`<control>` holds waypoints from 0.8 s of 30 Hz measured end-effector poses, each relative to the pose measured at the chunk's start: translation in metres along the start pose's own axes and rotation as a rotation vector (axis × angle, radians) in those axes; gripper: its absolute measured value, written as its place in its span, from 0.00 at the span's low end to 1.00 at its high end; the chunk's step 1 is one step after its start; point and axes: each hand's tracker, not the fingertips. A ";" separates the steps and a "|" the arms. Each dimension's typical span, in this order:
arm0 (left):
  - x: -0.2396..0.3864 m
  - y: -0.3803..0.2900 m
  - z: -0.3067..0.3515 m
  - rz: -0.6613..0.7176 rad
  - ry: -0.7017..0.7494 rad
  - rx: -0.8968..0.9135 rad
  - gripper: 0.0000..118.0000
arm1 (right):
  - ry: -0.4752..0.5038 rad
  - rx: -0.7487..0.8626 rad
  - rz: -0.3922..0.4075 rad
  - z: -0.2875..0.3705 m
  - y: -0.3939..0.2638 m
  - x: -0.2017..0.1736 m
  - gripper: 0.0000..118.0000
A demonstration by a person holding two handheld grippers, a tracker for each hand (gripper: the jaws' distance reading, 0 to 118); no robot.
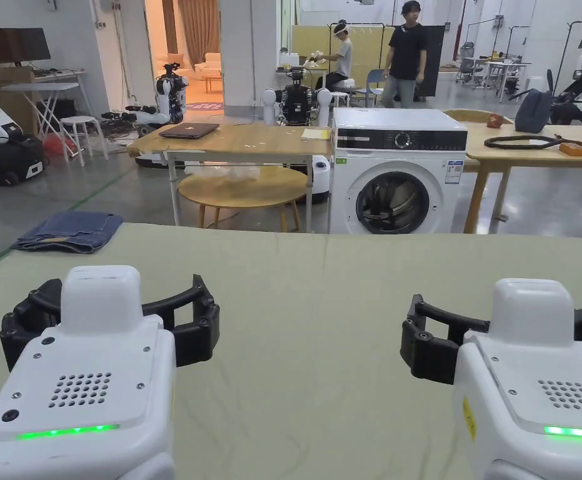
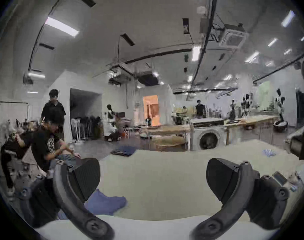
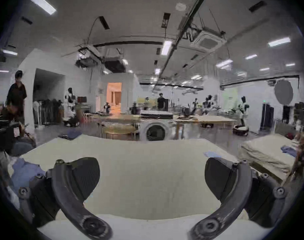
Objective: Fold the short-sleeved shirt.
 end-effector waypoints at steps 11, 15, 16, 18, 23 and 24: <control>-0.011 0.001 0.004 0.079 -0.077 0.027 0.00 | 0.056 -0.014 -0.016 -0.011 -0.003 0.012 0.00; -0.024 0.003 0.007 0.042 -0.031 0.036 0.00 | 0.045 0.011 -0.010 -0.004 0.004 -0.003 0.00; -0.036 0.006 0.008 0.042 -0.022 0.027 0.00 | 0.066 0.009 -0.009 -0.007 0.007 -0.011 0.00; -0.069 0.006 0.016 0.069 0.058 0.016 0.00 | 0.132 0.023 -0.039 -0.009 0.009 -0.041 0.00; -0.173 0.006 0.052 0.040 0.333 -0.031 0.00 | 0.508 -0.011 -0.020 -0.005 0.013 -0.166 0.00; -0.193 0.005 0.064 0.033 0.395 -0.044 0.00 | 0.589 -0.016 -0.026 0.000 0.014 -0.192 0.00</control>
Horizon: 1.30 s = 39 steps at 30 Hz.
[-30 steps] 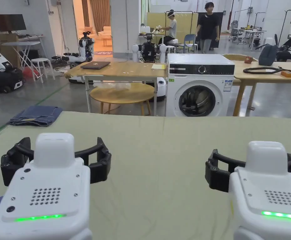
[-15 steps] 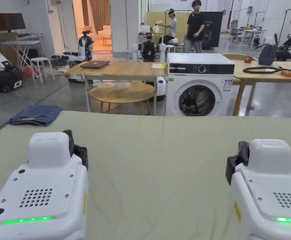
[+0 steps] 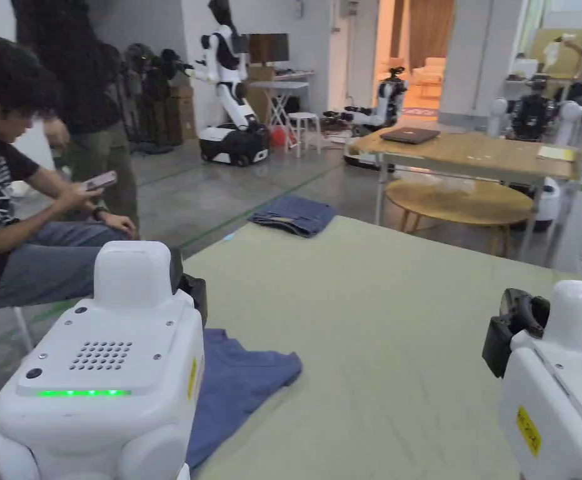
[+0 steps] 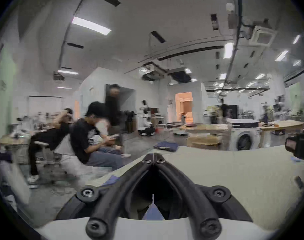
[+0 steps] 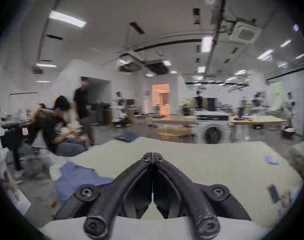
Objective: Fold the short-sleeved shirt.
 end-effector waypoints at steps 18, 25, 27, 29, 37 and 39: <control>-0.115 0.007 -0.058 0.012 0.010 -0.246 0.00 | 0.336 -0.116 0.033 -0.060 -0.009 -0.122 0.00; -0.133 -0.109 -0.254 0.425 -0.269 -1.179 0.00 | 0.347 -0.257 0.048 -0.076 -0.045 -0.126 0.00; -0.124 -0.140 -0.265 0.375 -0.190 -1.233 0.00 | 0.348 -0.283 0.054 -0.078 -0.052 -0.128 0.00; -0.117 -0.155 -0.279 0.316 -0.175 -1.217 0.03 | 0.353 -0.309 0.071 -0.081 -0.061 -0.129 0.00; -0.085 -0.200 -0.324 0.291 -0.097 -1.171 0.96 | 0.344 -0.373 0.096 -0.107 -0.084 -0.139 0.00; -0.078 -0.218 -0.337 0.269 -0.110 -1.198 0.96 | 0.340 -0.392 0.099 -0.115 -0.088 -0.142 0.00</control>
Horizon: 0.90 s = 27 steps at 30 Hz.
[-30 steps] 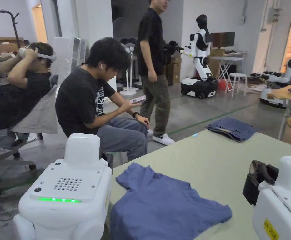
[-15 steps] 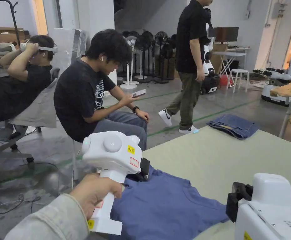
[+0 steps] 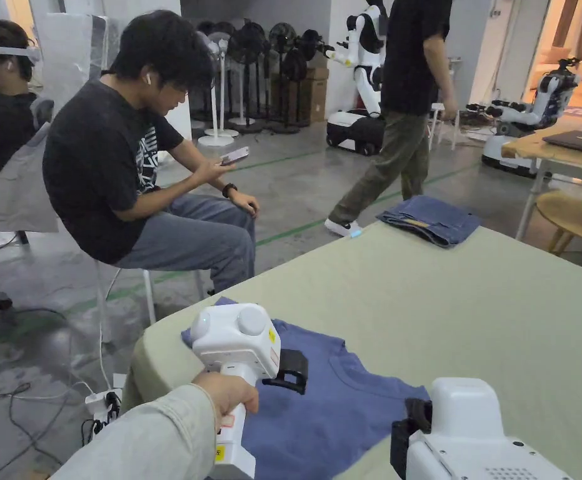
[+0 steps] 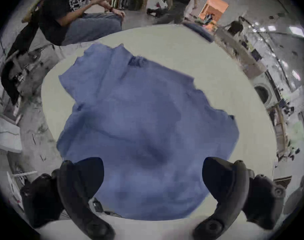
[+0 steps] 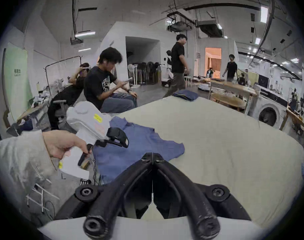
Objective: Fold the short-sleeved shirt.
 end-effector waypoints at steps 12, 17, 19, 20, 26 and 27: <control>0.026 -0.025 -0.031 -0.190 0.123 -0.009 0.44 | -0.020 -0.027 -0.035 -0.003 -0.007 0.017 0.00; 0.024 -0.016 -0.036 -0.135 -0.021 -0.006 0.00 | -0.031 -0.007 -0.080 0.017 -0.010 0.032 0.00; 0.039 -0.021 -0.036 -0.166 -0.010 0.007 0.00 | -0.060 0.010 -0.095 0.031 -0.011 0.040 0.00; 0.054 -0.020 -0.035 -0.187 -0.046 0.016 0.00 | -0.061 0.018 -0.107 0.039 -0.011 0.047 0.00; 0.197 -0.059 -0.019 -0.353 -0.325 0.072 0.00 | -0.171 0.112 -0.183 0.104 -0.016 0.097 0.00; 0.229 -0.072 -0.018 -0.406 -0.359 0.066 0.00 | -0.192 0.134 -0.200 0.119 -0.018 0.108 0.00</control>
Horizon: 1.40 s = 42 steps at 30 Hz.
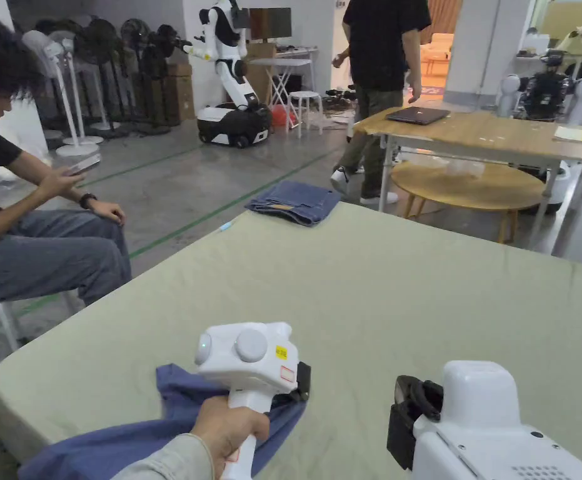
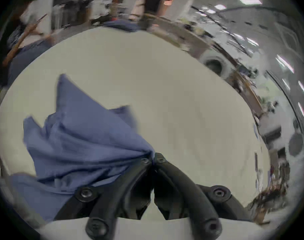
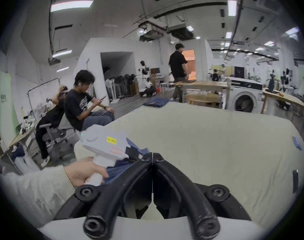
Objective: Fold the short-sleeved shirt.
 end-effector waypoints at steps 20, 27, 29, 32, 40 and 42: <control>0.432 -0.258 -0.093 -0.464 -0.683 -0.401 0.01 | -0.472 0.166 -0.182 0.196 -0.017 0.182 0.00; 0.331 -0.174 -0.053 -0.064 -0.824 -0.297 0.83 | -0.513 0.142 -0.189 0.202 -0.030 0.203 0.00; 0.293 -0.146 -0.004 -0.088 -0.777 -0.154 0.83 | -0.518 0.122 -0.189 0.199 -0.035 0.209 0.00; 0.229 -0.124 0.066 -0.226 -0.516 0.166 0.72 | -0.530 0.087 -0.190 0.190 -0.046 0.216 0.00; 0.126 -0.128 0.112 -0.275 -0.021 0.265 0.00 | -0.490 -0.003 -0.199 0.155 -0.065 0.214 0.00; 0.115 -0.126 0.109 -0.251 -0.019 0.279 0.00 | -0.473 -0.012 -0.198 0.149 -0.065 0.208 0.00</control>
